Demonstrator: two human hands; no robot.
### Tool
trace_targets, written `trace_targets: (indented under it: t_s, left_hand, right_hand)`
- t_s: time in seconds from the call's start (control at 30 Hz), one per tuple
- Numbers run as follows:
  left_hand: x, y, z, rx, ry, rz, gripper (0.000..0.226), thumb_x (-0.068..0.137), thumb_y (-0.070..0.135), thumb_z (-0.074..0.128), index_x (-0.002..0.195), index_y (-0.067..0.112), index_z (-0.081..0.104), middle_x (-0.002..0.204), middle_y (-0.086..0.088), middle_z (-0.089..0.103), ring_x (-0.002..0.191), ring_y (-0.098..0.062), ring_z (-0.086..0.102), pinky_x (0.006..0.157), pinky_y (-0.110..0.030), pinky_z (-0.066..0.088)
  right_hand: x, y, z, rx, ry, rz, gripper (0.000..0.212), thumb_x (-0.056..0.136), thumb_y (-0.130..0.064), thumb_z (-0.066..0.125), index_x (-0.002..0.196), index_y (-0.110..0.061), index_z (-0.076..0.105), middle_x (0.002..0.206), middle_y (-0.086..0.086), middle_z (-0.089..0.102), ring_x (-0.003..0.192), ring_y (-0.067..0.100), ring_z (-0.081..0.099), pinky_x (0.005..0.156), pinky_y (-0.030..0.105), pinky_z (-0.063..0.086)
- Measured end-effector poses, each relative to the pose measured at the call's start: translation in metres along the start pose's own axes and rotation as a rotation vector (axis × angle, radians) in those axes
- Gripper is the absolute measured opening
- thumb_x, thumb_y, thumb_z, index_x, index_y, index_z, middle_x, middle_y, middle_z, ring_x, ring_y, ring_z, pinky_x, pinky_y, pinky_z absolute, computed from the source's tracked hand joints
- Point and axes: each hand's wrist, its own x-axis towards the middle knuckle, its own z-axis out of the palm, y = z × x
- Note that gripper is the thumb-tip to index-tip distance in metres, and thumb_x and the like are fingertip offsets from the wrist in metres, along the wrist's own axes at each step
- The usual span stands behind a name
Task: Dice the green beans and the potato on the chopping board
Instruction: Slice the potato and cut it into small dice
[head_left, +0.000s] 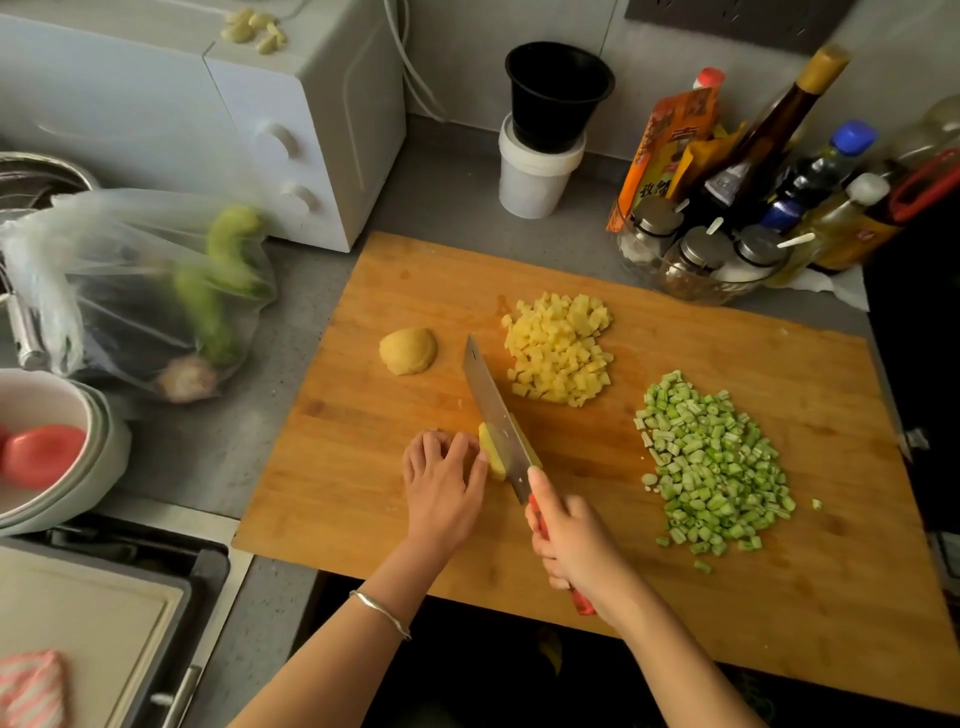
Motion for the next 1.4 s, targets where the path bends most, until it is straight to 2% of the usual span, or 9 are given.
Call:
trace_targets:
  t_s: [0.2,0.33,0.53,0.67,0.77,0.87,1.1,1.23,1.4]
  left_hand:
    - [0.027,-0.010,-0.026,0.035,-0.209,0.243,0.077,0.074,0.074,0.051,0.122,0.015,0.038,0.117,-0.001,0.038,0.111,-0.019,0.036,0.103,-0.036,0.032]
    - [0.066,0.002,-0.047,0.262,-0.447,0.629,0.105,0.065,0.054,0.077,0.147,0.031,0.017,0.153,0.004,0.017,0.137,-0.019,0.021,0.111,-0.038,0.028]
    - [0.095,0.024,-0.044,0.524,-0.560,0.908,0.090,0.073,0.051,0.074,0.147,0.031,0.025,0.152,0.008,0.023,0.140,-0.017,0.019,0.112,-0.033,0.019]
    - [0.088,0.018,-0.051,0.359,-0.547,0.794,0.081,0.074,0.068,0.060,0.138,0.025,0.038,0.143,0.003,0.037,0.133,-0.017,0.032,0.111,-0.036,0.028]
    - [0.074,0.015,-0.066,-0.089,-0.136,0.683,0.062,0.086,0.069,0.041,0.114,0.014,0.048,0.111,-0.002,0.049,0.101,-0.012,0.046,0.088,-0.032,0.044]
    - [0.074,0.026,-0.088,-0.148,0.168,0.738,0.048,0.089,0.054,0.051,0.114,0.012,0.050,0.109,-0.004,0.048,0.099,-0.015,0.045,0.086,-0.026,0.040]
    - [0.095,0.066,-0.096,0.260,-0.449,0.831,0.049,0.086,0.040,0.065,0.132,0.028,0.053,0.138,0.005,0.048,0.126,-0.015,0.043,0.102,-0.032,0.037]
    - [0.099,0.064,-0.081,0.418,-0.539,0.793,0.041,0.090,0.039,0.059,0.129,0.029,0.054,0.135,0.006,0.051,0.126,-0.017,0.042,0.099,-0.027,0.032]
    - [0.103,0.058,-0.078,0.327,-0.538,0.685,0.034,0.092,0.036,0.058,0.124,0.024,0.060,0.127,0.000,0.057,0.119,-0.020,0.048,0.094,-0.028,0.037]
  right_hand:
    - [-0.022,-0.007,-0.032,0.154,-0.041,-0.120,0.053,0.089,-0.062,0.040,0.073,-0.012,0.045,0.049,0.000,0.031,0.036,0.012,0.025,0.038,0.021,0.022]
    - [-0.021,-0.006,-0.044,0.169,0.019,-0.122,0.052,0.095,-0.058,0.037,0.072,-0.012,0.045,0.048,-0.001,0.033,0.036,0.011,0.027,0.037,0.020,0.023]
    - [-0.023,-0.002,-0.048,0.193,0.014,-0.125,0.053,0.094,-0.060,0.039,0.073,-0.012,0.046,0.048,-0.001,0.033,0.037,0.011,0.026,0.038,0.022,0.023]
    - [-0.023,0.001,-0.047,0.147,0.045,-0.156,0.055,0.090,-0.062,0.040,0.073,-0.011,0.046,0.048,0.000,0.031,0.036,0.013,0.026,0.039,0.023,0.022]
    - [-0.019,0.006,-0.048,-0.056,0.149,-0.245,0.059,0.080,-0.071,0.040,0.068,-0.013,0.044,0.048,-0.003,0.032,0.039,0.014,0.028,0.045,0.028,0.023]
    - [-0.014,0.013,-0.053,-0.406,0.286,-0.360,0.056,0.078,-0.076,0.035,0.062,-0.024,0.046,0.050,-0.007,0.040,0.044,0.008,0.037,0.051,0.027,0.029]
    - [-0.016,0.013,-0.056,-0.970,0.326,-0.523,0.051,0.083,-0.079,0.025,0.071,-0.030,0.036,0.060,-0.009,0.041,0.056,0.010,0.045,0.047,0.024,0.029]
    - [-0.015,0.015,-0.054,-1.130,0.315,-0.588,0.074,0.068,-0.088,-0.002,0.079,-0.026,0.038,0.059,-0.007,0.040,0.067,0.021,0.058,0.050,0.031,0.028]
    - [-0.015,0.018,-0.053,-1.127,0.315,-0.611,0.072,0.070,-0.084,0.003,0.083,-0.024,0.041,0.068,-0.006,0.049,0.069,0.020,0.058,0.055,0.030,0.030]
